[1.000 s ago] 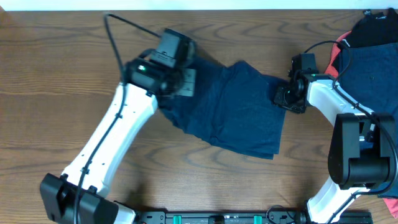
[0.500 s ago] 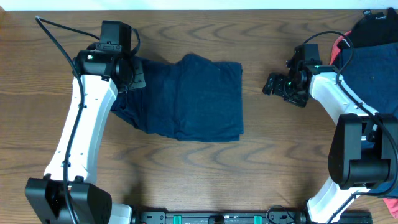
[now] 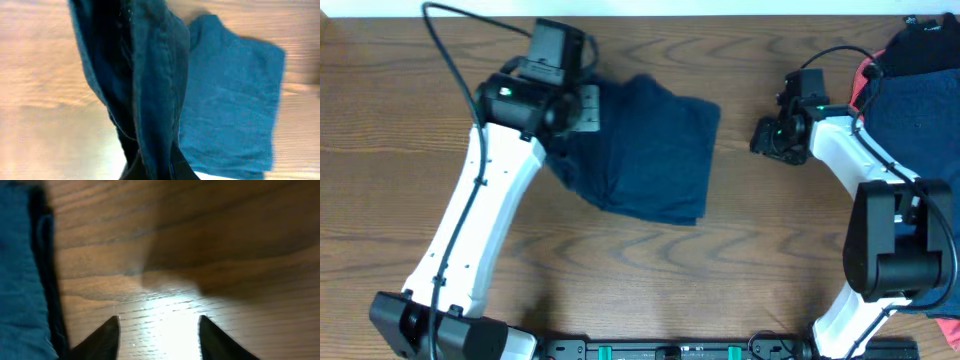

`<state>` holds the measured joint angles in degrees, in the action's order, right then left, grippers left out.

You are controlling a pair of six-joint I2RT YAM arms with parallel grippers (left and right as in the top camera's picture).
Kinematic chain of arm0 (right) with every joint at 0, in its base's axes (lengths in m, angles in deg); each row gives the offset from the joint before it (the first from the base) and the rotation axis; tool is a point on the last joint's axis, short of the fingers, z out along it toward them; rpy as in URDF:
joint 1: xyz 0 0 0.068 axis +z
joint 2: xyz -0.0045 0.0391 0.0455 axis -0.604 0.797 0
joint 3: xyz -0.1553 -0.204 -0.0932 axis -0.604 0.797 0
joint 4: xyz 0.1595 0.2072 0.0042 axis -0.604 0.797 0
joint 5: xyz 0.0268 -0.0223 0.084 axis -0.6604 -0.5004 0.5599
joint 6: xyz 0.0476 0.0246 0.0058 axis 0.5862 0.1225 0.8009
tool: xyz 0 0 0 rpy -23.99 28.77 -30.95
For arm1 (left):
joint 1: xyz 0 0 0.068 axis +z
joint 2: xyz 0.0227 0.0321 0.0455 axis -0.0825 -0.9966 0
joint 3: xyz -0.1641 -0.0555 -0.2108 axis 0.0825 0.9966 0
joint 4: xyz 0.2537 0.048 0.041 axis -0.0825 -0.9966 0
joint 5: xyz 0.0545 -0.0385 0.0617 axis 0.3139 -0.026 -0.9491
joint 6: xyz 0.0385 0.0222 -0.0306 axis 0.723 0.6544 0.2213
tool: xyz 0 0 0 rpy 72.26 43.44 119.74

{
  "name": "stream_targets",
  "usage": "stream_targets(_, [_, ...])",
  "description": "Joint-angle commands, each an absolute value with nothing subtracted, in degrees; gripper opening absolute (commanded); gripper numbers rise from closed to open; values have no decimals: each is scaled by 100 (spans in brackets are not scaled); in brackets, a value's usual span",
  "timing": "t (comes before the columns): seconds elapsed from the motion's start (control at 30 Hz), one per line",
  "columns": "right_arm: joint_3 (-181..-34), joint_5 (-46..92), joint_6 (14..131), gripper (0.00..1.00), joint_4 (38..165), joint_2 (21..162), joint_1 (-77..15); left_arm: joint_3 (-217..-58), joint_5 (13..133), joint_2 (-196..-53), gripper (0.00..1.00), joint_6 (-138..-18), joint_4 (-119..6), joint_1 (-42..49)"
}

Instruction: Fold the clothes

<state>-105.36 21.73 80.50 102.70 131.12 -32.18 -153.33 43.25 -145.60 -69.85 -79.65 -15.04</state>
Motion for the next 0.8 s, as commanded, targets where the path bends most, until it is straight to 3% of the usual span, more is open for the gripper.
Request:
stream_targets(0.0, [-10563, 2020, 8194, 43, 10237, 13324, -2971, -15449, 4336, -14604, 6, -7265, -7906, -1790])
stream_targets(0.23, [-10563, 2022, 8575, 33, 10231, 13871, -2696, -15442, 4341, -14853, 6, -7383, -7891, -2074])
stream_targets(0.47, [-10563, 2024, 8599, 31, 10209, 13941, -2665, -15438, 4393, -15032, 6, -7678, -7519, -2284])
stream_targets(0.77, [-10563, 2024, 8601, 30, 10211, 13941, -2571, -15438, 5527, -15589, 6, -7680, -6669, -2675])
